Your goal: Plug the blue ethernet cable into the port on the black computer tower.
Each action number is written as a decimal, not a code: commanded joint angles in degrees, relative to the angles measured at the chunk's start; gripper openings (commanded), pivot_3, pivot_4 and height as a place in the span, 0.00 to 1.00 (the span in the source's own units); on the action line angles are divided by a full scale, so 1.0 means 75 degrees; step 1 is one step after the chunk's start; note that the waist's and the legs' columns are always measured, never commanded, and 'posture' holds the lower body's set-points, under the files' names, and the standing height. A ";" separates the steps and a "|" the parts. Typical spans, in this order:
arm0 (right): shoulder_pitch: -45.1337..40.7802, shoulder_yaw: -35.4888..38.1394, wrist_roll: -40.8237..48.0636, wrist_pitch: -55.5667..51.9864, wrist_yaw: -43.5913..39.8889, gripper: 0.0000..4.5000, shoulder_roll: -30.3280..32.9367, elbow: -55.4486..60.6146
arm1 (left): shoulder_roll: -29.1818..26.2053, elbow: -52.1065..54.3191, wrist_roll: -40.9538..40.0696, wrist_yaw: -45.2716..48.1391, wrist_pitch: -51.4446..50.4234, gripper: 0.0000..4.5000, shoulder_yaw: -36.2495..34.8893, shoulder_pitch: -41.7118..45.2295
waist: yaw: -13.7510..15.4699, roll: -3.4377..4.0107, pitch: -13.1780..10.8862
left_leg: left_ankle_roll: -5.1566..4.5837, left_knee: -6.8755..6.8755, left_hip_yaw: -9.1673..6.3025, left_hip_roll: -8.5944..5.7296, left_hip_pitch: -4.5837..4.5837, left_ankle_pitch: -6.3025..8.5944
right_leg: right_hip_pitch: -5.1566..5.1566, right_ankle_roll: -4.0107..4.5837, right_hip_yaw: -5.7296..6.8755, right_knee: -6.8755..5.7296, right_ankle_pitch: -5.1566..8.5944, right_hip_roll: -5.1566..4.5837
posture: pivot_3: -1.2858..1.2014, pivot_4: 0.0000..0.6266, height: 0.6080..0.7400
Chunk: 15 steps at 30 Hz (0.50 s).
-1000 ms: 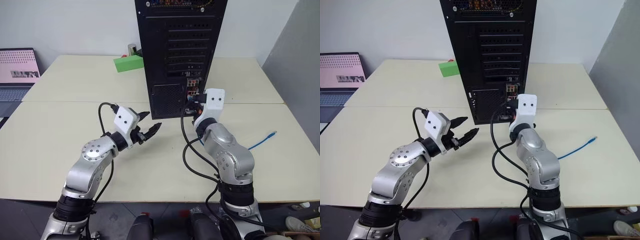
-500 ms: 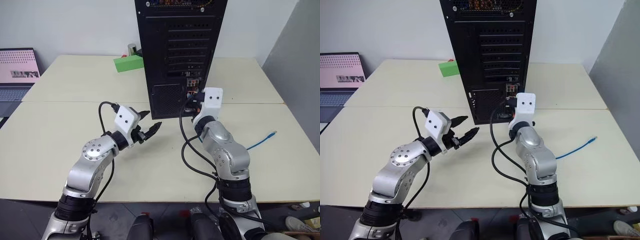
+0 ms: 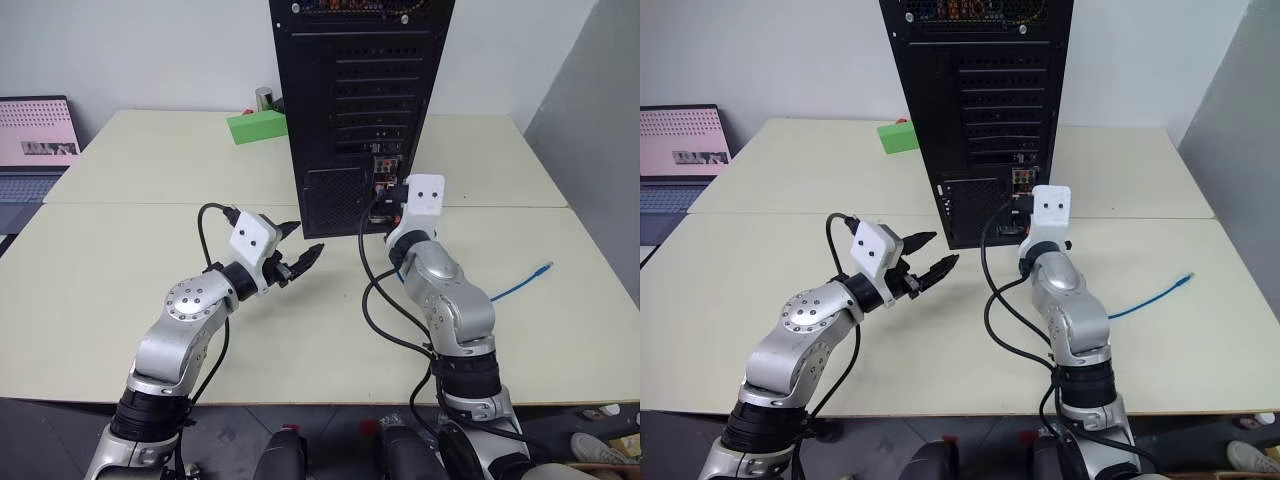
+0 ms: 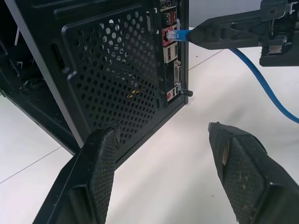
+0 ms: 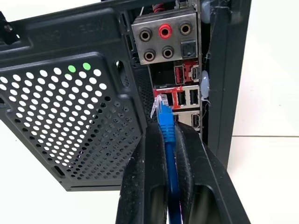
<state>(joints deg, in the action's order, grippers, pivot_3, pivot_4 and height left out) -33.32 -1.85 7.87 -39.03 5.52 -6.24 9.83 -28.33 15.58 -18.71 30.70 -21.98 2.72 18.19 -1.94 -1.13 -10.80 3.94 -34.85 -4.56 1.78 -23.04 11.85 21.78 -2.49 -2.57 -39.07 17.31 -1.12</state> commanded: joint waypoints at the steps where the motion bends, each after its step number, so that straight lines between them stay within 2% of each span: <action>1: -0.0313 0.0052 -0.0034 0.0302 -0.0043 0.00 -0.0002 0.0106 | 0.0036 0.0339 0.0040 0.0010 0.0113 0.71 -0.0166 0.0121 | 0.0000 0.0000 0.0000 | 0.0000 0.0000 0.0000 0.0000 0.0000 0.0000 | 0.0000 0.0000 0.0000 0.0000 0.0000 0.0000 | 0.52 0.24 1.00; 15: -0.0355 0.0011 -0.0129 0.0470 -0.0088 0.00 0.0074 -0.0152 | 0.0015 0.0327 0.0049 0.0042 0.0143 0.71 -0.0187 0.0117 | -0.0001 0.0000 0.0000 | 0.0000 0.0001 0.0000 0.0000 -0.0001 0.0000 | 0.0002 0.0000 0.0000 0.0001 0.0000 0.0000 | 0.52 0.24 1.00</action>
<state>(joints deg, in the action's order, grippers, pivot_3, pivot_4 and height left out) -34.77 -1.83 7.43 -36.94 5.06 -5.80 8.16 -28.33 15.58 -18.60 30.80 -21.97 2.72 18.21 -1.95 -1.12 -10.80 3.94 -34.84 -4.56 1.78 -23.05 11.85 21.79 -2.49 -2.57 -39.07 17.30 -1.12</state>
